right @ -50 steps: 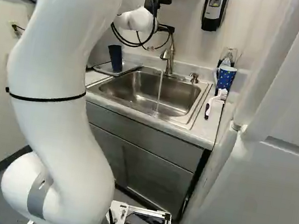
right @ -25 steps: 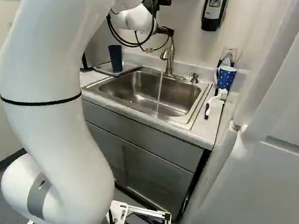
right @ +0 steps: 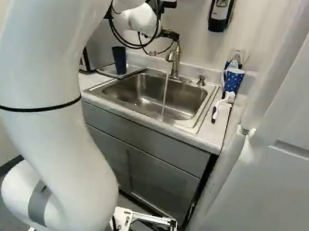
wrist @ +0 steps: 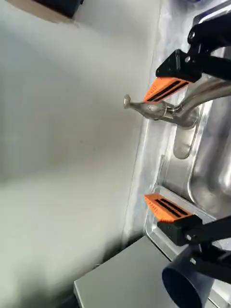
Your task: Rinse the cup and place it in the tray
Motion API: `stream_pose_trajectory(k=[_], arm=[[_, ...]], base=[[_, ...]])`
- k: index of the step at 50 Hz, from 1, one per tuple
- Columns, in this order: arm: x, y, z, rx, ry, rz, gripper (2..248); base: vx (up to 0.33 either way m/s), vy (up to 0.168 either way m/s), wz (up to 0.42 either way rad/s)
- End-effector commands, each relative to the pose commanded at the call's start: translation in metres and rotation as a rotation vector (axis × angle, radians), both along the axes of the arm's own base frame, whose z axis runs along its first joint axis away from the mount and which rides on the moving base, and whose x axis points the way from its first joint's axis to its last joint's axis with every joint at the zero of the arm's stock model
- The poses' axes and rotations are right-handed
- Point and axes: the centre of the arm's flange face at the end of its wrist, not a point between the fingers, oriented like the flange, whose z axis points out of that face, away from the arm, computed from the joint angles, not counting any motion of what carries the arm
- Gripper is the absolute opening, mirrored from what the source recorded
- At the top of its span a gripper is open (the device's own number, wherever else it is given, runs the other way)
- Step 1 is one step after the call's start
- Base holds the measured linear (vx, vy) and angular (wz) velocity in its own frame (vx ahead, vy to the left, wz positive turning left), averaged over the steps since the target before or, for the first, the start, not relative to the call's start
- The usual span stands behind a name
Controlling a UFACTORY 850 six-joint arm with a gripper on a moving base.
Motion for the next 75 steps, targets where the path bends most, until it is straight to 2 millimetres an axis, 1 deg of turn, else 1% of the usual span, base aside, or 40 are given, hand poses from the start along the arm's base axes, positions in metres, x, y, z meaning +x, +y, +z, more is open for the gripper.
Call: stream_pose_trajectory(k=[22, 48, 59, 75], arm=[[0.000, 0.000, 0.001, 0.000, 0.000, 0.000, 247], [-0.002, 0.000, 0.028, -0.003, -0.048, 0.000, 247], [0.010, -0.001, 0.040, -0.004, -0.073, 0.000, 247], [0.039, -0.004, 0.054, -0.007, -0.111, -0.002, 247]], base=[[0.000, 0.000, 0.000], [0.000, 0.000, 0.000], [0.000, 0.000, 0.000], [0.000, 0.000, 0.000]])
